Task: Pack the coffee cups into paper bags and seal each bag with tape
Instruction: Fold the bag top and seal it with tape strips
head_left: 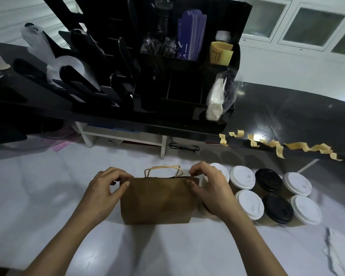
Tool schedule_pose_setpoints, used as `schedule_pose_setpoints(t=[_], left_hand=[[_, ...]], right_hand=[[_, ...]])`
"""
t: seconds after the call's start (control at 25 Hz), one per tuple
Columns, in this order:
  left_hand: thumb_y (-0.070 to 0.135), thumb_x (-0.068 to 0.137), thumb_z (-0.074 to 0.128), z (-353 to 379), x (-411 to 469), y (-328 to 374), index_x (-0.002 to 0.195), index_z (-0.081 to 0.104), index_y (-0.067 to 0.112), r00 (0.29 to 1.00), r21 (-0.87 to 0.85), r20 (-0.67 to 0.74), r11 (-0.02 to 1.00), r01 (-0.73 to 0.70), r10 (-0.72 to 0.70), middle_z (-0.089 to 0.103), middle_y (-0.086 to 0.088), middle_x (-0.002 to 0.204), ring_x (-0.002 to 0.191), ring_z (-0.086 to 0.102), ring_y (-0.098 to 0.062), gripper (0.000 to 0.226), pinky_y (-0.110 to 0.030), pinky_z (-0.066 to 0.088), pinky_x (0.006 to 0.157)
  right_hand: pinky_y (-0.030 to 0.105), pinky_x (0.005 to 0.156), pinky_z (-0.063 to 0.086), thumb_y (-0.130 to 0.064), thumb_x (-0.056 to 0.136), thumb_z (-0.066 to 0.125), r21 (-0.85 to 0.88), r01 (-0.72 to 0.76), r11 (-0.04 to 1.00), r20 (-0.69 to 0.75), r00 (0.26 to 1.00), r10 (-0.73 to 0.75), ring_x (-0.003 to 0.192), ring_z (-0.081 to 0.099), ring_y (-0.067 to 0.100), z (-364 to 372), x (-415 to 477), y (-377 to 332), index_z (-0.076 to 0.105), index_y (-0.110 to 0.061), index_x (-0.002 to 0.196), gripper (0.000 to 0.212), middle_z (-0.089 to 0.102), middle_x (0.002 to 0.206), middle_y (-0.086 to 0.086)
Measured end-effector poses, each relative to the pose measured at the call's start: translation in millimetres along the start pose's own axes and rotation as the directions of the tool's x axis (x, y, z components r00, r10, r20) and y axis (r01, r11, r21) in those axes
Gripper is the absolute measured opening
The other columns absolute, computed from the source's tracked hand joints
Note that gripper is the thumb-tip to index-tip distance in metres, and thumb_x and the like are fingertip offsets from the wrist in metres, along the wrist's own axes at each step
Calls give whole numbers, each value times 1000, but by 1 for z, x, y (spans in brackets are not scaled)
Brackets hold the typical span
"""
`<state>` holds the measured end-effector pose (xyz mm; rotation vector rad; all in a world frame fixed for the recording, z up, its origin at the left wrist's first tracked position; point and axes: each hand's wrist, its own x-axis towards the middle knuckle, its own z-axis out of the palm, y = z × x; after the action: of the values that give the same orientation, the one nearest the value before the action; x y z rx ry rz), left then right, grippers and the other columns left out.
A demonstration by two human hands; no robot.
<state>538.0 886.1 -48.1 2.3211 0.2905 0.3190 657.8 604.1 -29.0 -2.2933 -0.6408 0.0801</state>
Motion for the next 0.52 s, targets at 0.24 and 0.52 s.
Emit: schedule_pose_setpoints(t=[0.24,0.52], left_hand=[[15,93,67,4,1,3,96,68,37,1000,-7,-10,1000,17,-17,62,24,97,99,56,0,22,-15,44,79],[15,93,67,4,-1,6,98,70,34,999,-18,-16,999,37,-37,64,21,98,98,59,-3,20,-19,48,81]], right_hand=[[26,74,53,-31,98,66,272,-76,959,-256,955,148,85,66,10,-17,17,6,68,-26,89,10,69,86,-9],[41,82,54,-45,99,56,751,-484,449,-59,628,776,92,62,20,-34,63,32,64,-15,101,31,63,92,3]])
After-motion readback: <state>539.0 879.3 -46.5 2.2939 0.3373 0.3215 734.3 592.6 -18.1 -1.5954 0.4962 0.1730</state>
